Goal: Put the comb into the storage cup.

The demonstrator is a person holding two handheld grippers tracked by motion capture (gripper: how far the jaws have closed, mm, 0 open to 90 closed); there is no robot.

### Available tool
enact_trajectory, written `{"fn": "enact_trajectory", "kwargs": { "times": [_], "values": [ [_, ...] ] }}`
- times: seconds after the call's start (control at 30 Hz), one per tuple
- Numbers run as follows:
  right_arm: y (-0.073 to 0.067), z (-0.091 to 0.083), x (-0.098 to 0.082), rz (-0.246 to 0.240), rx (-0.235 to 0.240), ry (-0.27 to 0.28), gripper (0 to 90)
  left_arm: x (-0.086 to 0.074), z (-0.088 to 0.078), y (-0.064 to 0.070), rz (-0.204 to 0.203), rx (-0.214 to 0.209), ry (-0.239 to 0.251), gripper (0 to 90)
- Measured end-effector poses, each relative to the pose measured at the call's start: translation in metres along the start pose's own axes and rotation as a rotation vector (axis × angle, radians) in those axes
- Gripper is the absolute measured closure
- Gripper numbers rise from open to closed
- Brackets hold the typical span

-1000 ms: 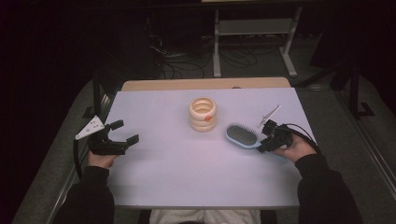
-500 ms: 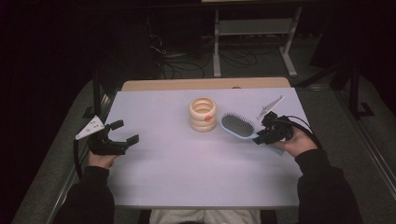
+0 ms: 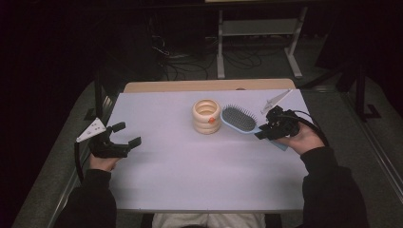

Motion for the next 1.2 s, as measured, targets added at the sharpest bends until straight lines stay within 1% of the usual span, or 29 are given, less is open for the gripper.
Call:
{"fn": "enact_trajectory", "kwargs": {
  "times": [0.03,0.17,0.23,0.3,0.43,0.5,0.73,0.97,1.13,1.2],
  "values": [
    [-0.001,-0.004,0.003,-0.005,0.001,0.008,68.4,0.000,0.000,0.000,-0.002,0.000,0.000,0.0],
    [-0.003,-0.008,0.007,-0.015,0.005,0.022,68.4,0.000,0.000,0.000,-0.001,0.000,-0.003,0.0],
    [-0.005,-0.010,0.010,-0.020,-0.004,0.034,68.4,0.000,0.000,0.000,0.000,0.000,-0.002,0.0],
    [-0.006,-0.012,0.013,-0.026,0.000,0.046,68.4,0.000,0.000,0.000,-0.001,0.000,-0.002,0.0],
    [-0.009,-0.017,0.020,-0.031,-0.008,0.063,68.4,0.000,0.000,0.000,-0.003,0.000,-0.001,0.0],
    [-0.010,-0.021,0.025,-0.041,-0.009,0.079,68.4,0.000,0.000,0.000,-0.002,-0.001,-0.001,0.0],
    [-0.015,-0.022,0.033,-0.051,-0.003,0.093,68.4,0.000,0.000,-0.001,-0.001,0.000,0.005,0.0],
    [-0.023,-0.025,0.047,-0.073,-0.003,0.115,68.4,0.000,0.001,0.000,0.001,-0.001,0.004,0.0],
    [-0.027,-0.028,0.057,-0.088,0.005,0.148,68.4,0.000,0.001,0.000,0.004,-0.004,0.000,0.0],
    [-0.028,-0.027,0.058,-0.088,0.006,0.151,68.4,0.000,0.002,0.000,0.000,-0.003,0.001,0.0]
  ]
}}
Point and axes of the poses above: each handheld gripper's, and its own axes: z roughly forward along the jaws, x roughly out of its top, y roughly to its right, the point moved 5 cm from there along z, roughly forward along the jaws, and after that the axes turned 14 degrees about z, right-handed, at the moved point
